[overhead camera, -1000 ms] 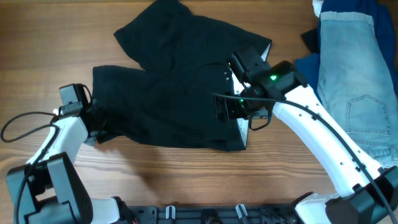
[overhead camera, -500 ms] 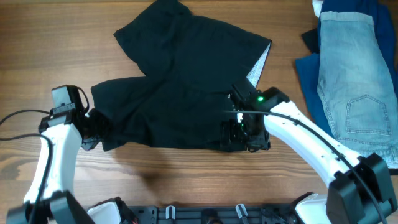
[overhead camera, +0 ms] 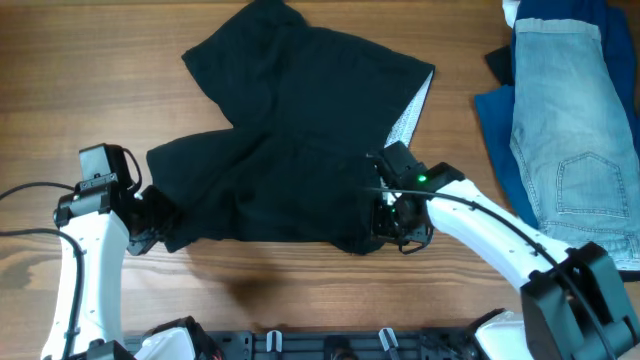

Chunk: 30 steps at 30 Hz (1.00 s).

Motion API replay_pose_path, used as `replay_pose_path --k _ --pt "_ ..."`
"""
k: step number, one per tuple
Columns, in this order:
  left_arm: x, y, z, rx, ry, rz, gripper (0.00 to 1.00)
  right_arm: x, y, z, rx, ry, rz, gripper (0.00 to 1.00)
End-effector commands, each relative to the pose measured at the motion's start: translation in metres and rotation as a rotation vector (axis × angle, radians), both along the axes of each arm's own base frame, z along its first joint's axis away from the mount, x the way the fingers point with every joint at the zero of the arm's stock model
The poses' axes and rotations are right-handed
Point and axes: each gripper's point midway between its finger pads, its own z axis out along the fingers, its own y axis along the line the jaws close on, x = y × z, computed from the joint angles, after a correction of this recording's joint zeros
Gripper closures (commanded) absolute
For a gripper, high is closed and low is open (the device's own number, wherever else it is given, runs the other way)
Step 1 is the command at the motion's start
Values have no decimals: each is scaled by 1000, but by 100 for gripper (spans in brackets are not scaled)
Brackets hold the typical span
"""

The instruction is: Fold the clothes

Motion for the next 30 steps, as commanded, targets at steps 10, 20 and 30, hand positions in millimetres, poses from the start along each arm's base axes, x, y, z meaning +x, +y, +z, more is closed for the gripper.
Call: replay_pose_path --k 10,20,30 --pt "8 3 128 106 -289 -31 96 42 -121 168 93 -377 -230 96" --pt "-9 -12 188 150 -532 -63 96 -9 -50 148 233 -227 72 22" --pt "24 -3 145 92 -351 -63 96 -74 74 14 266 66 425 20"
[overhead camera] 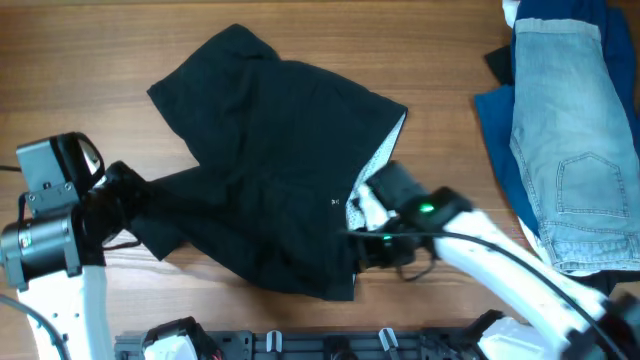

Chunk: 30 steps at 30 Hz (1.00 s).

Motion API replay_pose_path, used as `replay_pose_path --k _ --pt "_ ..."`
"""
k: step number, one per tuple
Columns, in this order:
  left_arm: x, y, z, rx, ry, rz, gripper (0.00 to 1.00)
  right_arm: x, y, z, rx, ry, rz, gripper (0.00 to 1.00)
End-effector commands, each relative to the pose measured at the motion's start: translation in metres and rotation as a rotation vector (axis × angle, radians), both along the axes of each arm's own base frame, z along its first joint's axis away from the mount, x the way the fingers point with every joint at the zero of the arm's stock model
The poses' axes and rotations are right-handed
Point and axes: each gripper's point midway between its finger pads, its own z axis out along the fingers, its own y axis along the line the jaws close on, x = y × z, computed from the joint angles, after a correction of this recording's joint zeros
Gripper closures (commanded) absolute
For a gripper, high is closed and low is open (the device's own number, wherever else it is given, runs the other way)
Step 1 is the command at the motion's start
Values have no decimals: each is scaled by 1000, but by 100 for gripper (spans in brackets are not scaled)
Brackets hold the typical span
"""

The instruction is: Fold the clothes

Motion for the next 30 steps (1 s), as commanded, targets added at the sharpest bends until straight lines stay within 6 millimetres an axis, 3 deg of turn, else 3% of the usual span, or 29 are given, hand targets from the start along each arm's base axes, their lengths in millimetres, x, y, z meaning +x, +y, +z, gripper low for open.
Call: replay_pose_path --k 1,5,6,9,12,13,14,15,20,23,27,30 --pt "8 0 -4 -2 17 -26 96 -23 15 -43 -77 128 61 20" --pt "10 0 -6 -3 22 -26 96 -40 14 -71 -109 250 116 23" --pt "10 0 -6 -4 23 -26 96 -41 15 -70 -97 253 130 24" --pt "7 -1 -8 -8 36 -26 96 -54 22 -64 -51 285 185 39" --pt "5 -1 -9 -11 45 -26 96 -66 23 -63 -64 299 222 41" --pt "5 -1 -9 -11 46 -26 96 -66 23 -63 -66 301 217 51" --pt "4 -1 -9 -11 46 -26 96 -66 23 -61 -65 305 215 74" --pt "5 -1 -9 -11 46 -26 96 -63 26 -57 -64 304 213 96" --pt "6 -1 -8 -8 38 -26 96 -16 14 -27 -54 204 46 96" --pt "6 -1 -8 -9 39 -26 96 24 -35 8 -64 46 -122 96" --pt "3 -11 -8 -45 43 -54 96 38 -89 41 -121 -58 -267 96" --pt "-9 -37 0 -40 32 -152 96 48 -123 83 -154 -130 -376 96"
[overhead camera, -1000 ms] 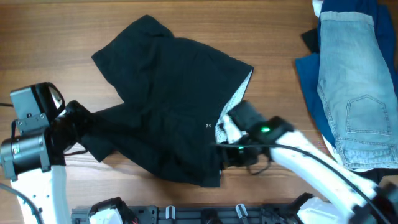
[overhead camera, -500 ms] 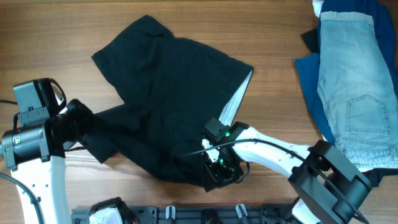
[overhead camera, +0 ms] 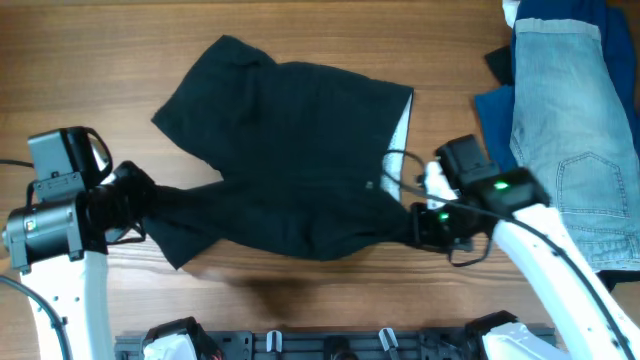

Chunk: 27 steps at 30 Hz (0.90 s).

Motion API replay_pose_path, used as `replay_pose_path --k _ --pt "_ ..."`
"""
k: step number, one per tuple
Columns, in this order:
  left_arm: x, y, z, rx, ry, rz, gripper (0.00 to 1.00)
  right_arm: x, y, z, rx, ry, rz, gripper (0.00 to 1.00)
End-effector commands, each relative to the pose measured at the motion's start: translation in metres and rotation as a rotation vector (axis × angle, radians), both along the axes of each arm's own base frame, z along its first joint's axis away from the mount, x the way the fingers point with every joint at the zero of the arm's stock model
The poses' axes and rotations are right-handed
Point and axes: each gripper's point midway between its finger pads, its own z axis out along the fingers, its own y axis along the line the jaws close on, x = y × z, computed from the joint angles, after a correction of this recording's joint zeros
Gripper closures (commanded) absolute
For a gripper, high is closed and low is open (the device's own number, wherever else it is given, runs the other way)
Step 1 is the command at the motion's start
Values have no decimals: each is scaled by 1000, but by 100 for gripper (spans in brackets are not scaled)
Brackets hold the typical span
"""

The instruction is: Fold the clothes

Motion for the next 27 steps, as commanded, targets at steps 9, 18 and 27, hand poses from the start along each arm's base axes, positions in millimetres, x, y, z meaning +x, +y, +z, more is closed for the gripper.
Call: replay_pose_path --k 9,18,27 --pt "-15 -73 47 88 -220 -297 96 48 -79 80 -147 -228 -238 96" --pt "192 -85 -1 230 -414 -265 96 197 -96 46 -135 -485 -293 96" --pt "269 -99 -99 228 -428 -267 92 289 -86 -34 -108 -576 -260 96"
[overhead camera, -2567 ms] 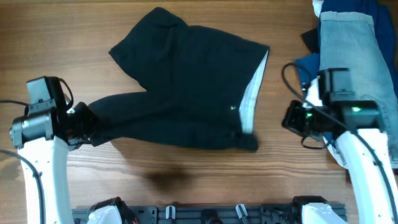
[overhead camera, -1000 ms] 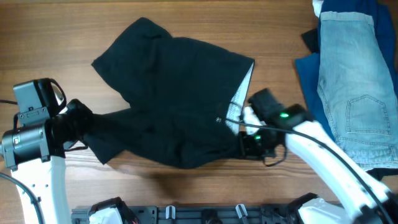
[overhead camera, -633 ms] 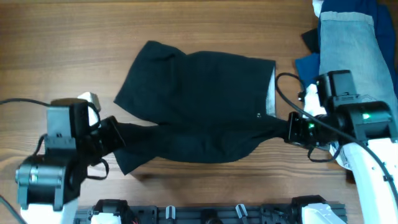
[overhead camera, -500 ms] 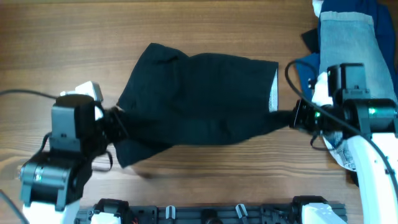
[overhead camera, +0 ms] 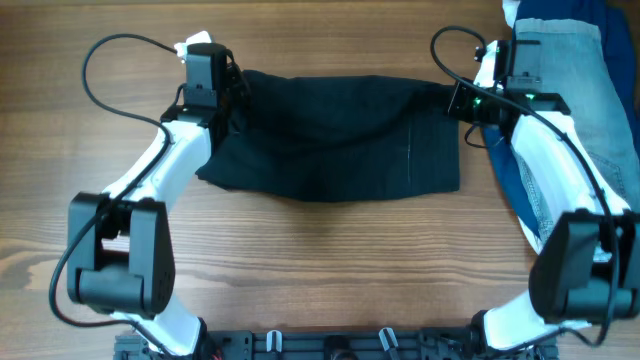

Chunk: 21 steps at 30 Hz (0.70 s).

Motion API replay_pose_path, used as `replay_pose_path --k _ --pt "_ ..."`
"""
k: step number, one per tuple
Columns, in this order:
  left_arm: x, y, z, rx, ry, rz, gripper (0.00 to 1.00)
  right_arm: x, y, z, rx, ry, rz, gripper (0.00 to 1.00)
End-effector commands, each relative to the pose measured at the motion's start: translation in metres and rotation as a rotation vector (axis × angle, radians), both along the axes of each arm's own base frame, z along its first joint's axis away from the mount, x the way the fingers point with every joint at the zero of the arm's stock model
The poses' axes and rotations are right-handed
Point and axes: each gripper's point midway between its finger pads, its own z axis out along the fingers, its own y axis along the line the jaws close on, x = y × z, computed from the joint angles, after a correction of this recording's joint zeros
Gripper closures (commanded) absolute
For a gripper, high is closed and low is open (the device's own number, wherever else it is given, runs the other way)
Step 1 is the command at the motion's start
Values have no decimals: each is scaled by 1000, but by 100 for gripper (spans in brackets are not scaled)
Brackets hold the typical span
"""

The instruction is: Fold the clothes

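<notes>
A black garment lies doubled over in a wide band across the far middle of the table, its folded edge toward me. My left gripper is at its far left corner and my right gripper at its far right corner. Each looks shut on the cloth's top edge, though the fingertips are partly buried in the black fabric. Both arms reach far out over the table.
Light blue jeans lie at the right edge on top of a dark blue garment, close to my right arm. A white item peeks in at the far right corner. Bare wooden table stretches in front of the fold.
Both grippers were low at the near side, holding the garment's near edge stretched between them. Now they are at the far side and the garment lies folded in half.
First the black garment lay spread and rumpled, with both grippers at its near corners. Then the corners were held up and the cloth had shifted left, then was stretched between the grippers. Now the near edge rests on the far edge.
</notes>
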Motion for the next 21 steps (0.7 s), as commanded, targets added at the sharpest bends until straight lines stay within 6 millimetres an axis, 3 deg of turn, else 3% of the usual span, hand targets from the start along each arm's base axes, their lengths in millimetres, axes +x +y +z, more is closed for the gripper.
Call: replay_pose_path --k 1,2,3,4,5,8,10,11,13,17,21 --pt "9 -1 -8 18 -16 -3 92 25 8 -27 -15 -22 32 96" --pt "9 -1 -9 18 -17 -3 88 29 10 -35 -15 -25 38 96" --pt "9 -1 -9 19 -15 -3 62 33 12 -39 -15 -31 41 91" --pt "9 0 -9 20 -15 0 11 36 13 -38 -16 -45 43 27" --pt "9 5 -7 29 -18 10 0 38 13 -33 -16 -61 44 1" --pt "-1 7 11 67 -12 -24 0 33 15 -7 -6 -66 60 0" --pt "-25 7 32 130 26 -105 0 24 17 30 -9 -93 79 0" --pt "-36 4 31 162 63 -167 0 17 18 46 -10 -109 85 0" --pt "-60 5 7 196 200 -250 0 7 21 57 -14 -111 112 1" --pt "-97 11 -51 92 436 -425 0 -12 22 44 -8 -24 125 0" --pt "-109 26 -85 55 531 -483 0 -18 22 40 -14 5 138 1"
